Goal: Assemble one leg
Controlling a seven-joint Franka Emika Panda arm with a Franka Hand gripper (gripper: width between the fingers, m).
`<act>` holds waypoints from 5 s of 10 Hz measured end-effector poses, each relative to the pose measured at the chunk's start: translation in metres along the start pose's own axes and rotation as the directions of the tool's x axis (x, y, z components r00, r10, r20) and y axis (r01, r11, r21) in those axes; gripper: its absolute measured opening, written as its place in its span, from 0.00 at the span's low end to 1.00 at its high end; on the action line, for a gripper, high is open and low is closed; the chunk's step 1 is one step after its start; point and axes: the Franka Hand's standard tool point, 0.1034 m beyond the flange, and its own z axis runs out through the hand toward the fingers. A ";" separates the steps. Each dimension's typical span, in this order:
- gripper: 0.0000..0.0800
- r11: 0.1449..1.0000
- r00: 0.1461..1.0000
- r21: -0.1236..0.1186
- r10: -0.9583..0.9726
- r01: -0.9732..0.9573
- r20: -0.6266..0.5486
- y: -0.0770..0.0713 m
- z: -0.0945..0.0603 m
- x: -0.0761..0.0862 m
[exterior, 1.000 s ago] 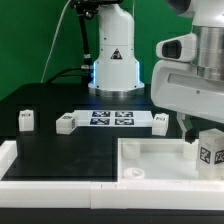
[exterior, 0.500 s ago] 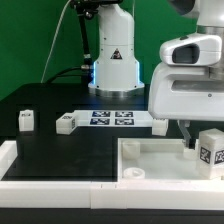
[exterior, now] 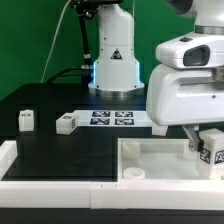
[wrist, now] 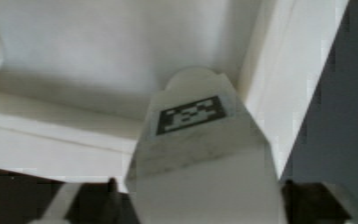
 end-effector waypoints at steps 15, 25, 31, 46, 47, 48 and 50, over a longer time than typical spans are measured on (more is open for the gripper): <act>0.64 0.368 0.368 -0.027 0.930 -0.929 0.014 0.012 0.002 -0.004; 0.81 0.996 0.996 0.006 0.086 -0.086 -0.003 0.001 -0.002 0.000; 0.53 0.989 0.989 -0.004 -0.147 0.147 0.000 0.009 0.000 0.000; 0.56 0.228 0.226 -0.050 0.974 -0.972 0.028 0.013 0.003 -0.003; 0.72 0.245 0.243 -0.050 0.969 -0.968 0.029 0.013 0.003 -0.003; 0.72 0.252 0.250 -0.046 0.968 -0.967 0.028 0.011 0.003 -0.002; 0.81 0.457 0.457 -0.010 0.889 -0.889 0.021 0.012 0.004 0.002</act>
Offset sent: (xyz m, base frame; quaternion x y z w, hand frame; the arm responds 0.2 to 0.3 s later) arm -0.0008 0.0006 -0.0013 -0.0193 0.0160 0.3026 0.9528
